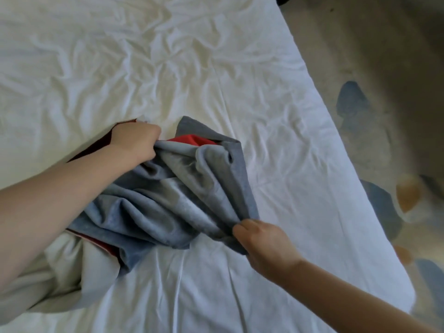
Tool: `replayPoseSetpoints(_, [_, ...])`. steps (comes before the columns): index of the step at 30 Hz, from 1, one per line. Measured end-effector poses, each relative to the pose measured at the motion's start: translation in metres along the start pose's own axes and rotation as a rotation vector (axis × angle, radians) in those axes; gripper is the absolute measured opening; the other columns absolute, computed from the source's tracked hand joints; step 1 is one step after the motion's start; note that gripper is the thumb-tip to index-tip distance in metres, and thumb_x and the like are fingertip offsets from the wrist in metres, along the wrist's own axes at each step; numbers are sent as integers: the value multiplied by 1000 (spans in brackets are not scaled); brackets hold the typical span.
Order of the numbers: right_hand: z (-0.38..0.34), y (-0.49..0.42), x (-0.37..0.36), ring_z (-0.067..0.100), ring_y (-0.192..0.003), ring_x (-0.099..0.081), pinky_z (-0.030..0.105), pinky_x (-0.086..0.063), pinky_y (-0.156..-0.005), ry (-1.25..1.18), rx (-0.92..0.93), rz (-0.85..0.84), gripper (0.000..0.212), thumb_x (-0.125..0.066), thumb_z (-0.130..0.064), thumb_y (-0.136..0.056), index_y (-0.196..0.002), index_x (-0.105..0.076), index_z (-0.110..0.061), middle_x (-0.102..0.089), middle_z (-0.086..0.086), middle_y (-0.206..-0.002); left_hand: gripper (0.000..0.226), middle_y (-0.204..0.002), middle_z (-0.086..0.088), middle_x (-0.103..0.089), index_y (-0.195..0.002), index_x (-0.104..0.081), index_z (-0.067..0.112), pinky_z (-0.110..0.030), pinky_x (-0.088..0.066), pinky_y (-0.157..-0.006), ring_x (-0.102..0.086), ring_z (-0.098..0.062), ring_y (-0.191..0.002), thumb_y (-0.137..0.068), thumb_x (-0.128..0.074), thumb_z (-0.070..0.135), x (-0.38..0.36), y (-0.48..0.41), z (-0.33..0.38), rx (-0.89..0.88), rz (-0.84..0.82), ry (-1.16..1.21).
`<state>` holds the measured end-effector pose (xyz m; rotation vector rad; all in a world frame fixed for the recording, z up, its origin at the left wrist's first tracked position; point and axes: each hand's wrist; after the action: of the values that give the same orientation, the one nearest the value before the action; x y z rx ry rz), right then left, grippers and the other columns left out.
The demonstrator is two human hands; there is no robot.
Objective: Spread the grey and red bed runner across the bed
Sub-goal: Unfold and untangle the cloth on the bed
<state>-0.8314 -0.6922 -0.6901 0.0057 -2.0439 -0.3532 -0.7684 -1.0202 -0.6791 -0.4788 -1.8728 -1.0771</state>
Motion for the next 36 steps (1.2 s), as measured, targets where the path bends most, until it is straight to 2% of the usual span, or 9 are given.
replayPoseSetpoints(3, [-2,-6,-8,25,-93,-55,35,-46,-69,-42,39,-202,23,-53,-6,-79,-97,-54,-19,-56,1,-101,13,-93,-7,-52,-87,-50,17,-34,-38,-57,-52,-27,-82,-81,-53,7,9,4,19,35,-5,28])
replayPoseSetpoints(6, [10,-18,-5,21,-102,-54,32,-46,-80,-31,-36,-265,34,-54,-11,-77,-106,-60,-27,-56,-4,-108,32,-100,-4,-55,-104,-53,22,-38,-44,-66,-53,-27,-92,-77,-56,5,26,5,41,-102,193,169])
replayPoseSetpoints(9, [23,-33,3,23,-92,-61,27,-46,-69,-146,-318,41,26,-53,-16,-82,-98,-67,-30,-63,-5,-102,36,-106,0,-58,-108,-57,22,-38,-46,-74,-54,-24,-99,-78,-49,4,39,5,75,-297,332,336])
replayPoseSetpoints(13, [48,-63,15,16,-85,-59,26,-40,-68,-585,-764,513,12,-56,-27,-88,-98,-61,-24,-62,-4,-96,19,-97,0,-62,-100,-60,23,-34,-41,-64,-57,-23,-88,-90,-45,22,35,-3,109,-321,249,294])
replayPoseSetpoints(17, [50,-94,14,14,-71,-56,21,-40,-55,-800,-741,275,20,-66,-26,-82,-96,-62,-11,-59,-3,-79,17,-79,4,-63,-92,-64,25,-31,-43,-58,-58,-19,-75,-86,-51,35,15,5,99,-260,159,331])
replayPoseSetpoints(20, [47,-93,10,17,-53,-48,21,-31,-43,-621,-671,329,14,-65,-17,-77,-70,-64,-5,-54,1,-56,16,-80,10,-62,-95,-66,27,-31,-46,-63,-58,-12,-78,-84,-63,38,2,17,80,-273,157,426])
replayPoseSetpoints(25, [75,-55,32,19,-64,-58,25,-33,-52,-397,-678,412,8,-64,-15,-76,-69,-68,-16,-64,-1,-64,15,-97,12,-71,-97,-73,25,-31,-50,-84,-62,-6,-93,-85,-65,19,-4,27,61,-337,132,636])
replayPoseSetpoints(31, [100,1,56,17,-63,-61,22,-37,-52,-297,-738,427,10,-68,-11,-71,-66,-70,-19,-61,-8,-60,16,-85,4,-70,-88,-70,22,-34,-46,-67,-62,-19,-83,-84,-56,16,6,23,93,-278,318,442])
replayPoseSetpoints(36, [64,8,26,28,-80,-63,25,-42,-62,-272,-752,-35,10,-63,-14,-71,-77,-68,-21,-68,4,-82,13,-60,5,-50,-64,-52,23,-28,-29,-56,-45,-15,-54,-77,-52,25,27,19,122,-187,260,125])
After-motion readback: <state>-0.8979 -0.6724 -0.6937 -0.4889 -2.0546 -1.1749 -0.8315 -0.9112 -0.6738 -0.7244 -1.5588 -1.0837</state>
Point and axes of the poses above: each hand's wrist, its own y-axis away from the middle knuckle, its own x-axis out of the back of the hand, z = x × y
